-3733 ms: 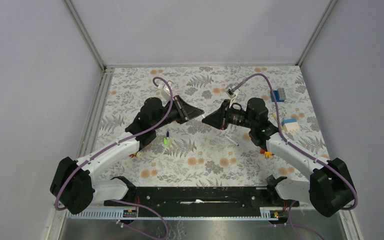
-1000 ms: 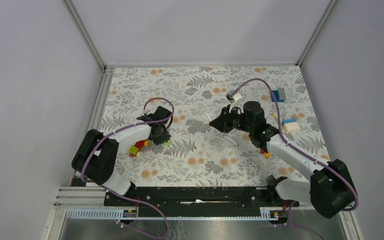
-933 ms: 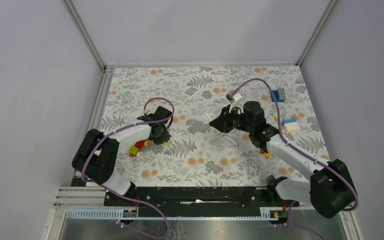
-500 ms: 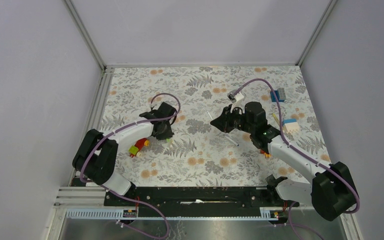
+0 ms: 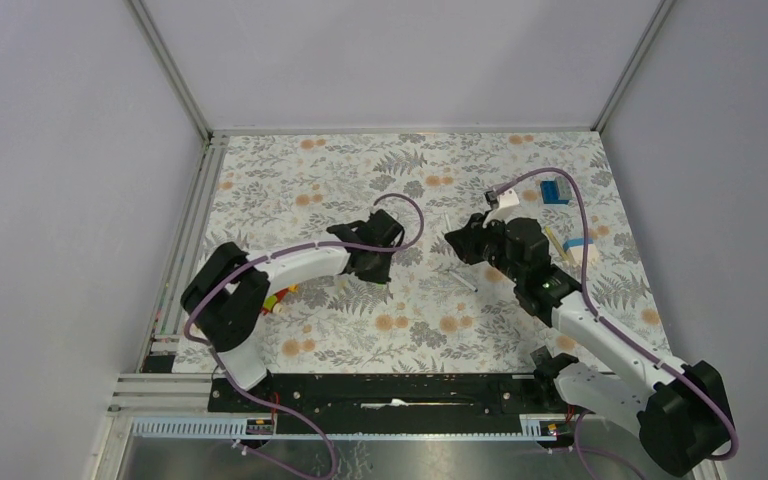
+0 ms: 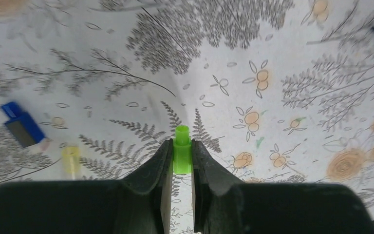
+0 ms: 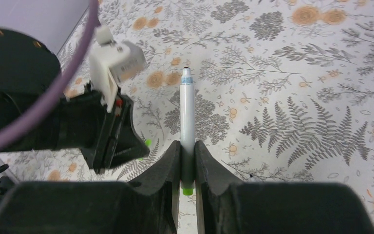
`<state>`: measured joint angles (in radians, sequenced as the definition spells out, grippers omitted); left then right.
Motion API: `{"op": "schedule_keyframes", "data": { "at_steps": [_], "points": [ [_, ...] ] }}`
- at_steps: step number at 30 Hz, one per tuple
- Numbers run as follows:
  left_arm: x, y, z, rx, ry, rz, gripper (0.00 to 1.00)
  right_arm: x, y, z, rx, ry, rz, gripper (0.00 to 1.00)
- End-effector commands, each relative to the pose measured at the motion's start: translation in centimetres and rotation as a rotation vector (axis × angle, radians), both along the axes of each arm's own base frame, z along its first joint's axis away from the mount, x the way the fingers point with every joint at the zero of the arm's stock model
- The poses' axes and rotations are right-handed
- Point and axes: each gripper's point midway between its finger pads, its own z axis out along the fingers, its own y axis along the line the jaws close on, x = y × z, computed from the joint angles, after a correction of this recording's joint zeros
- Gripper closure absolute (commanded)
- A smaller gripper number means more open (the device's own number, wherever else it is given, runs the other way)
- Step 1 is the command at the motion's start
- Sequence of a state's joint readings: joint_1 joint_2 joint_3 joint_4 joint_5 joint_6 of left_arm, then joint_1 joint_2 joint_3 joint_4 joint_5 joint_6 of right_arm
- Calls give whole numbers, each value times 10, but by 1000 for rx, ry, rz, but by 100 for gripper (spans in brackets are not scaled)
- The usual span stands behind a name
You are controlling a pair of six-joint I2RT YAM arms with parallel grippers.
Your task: Insert the pens into the pen caps
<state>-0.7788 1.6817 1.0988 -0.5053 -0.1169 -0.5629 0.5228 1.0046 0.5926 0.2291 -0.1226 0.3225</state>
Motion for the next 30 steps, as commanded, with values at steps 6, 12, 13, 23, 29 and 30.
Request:
{"op": "schedule_keyframes", "data": {
  "at_steps": [6,12,13,23,29,30],
  "points": [
    [-14,-16,-19,50,14,-112,86,6,-16,10,15,-38,-108,100],
    [-20,-18,-17,59,-4,-122,55,6,-15,7,21,-26,-108,100],
    [-21,-20,-14,56,-14,-127,49,6,-14,7,22,-25,-108,100],
    [-42,-48,7,-21,-10,-163,39,8,-18,9,28,-27,-140,100],
    [-51,-54,8,-62,12,-147,39,10,-25,8,19,-34,-176,100],
    [-52,-56,9,-68,10,-148,39,11,-25,8,21,-32,-177,100]
  ]
}}
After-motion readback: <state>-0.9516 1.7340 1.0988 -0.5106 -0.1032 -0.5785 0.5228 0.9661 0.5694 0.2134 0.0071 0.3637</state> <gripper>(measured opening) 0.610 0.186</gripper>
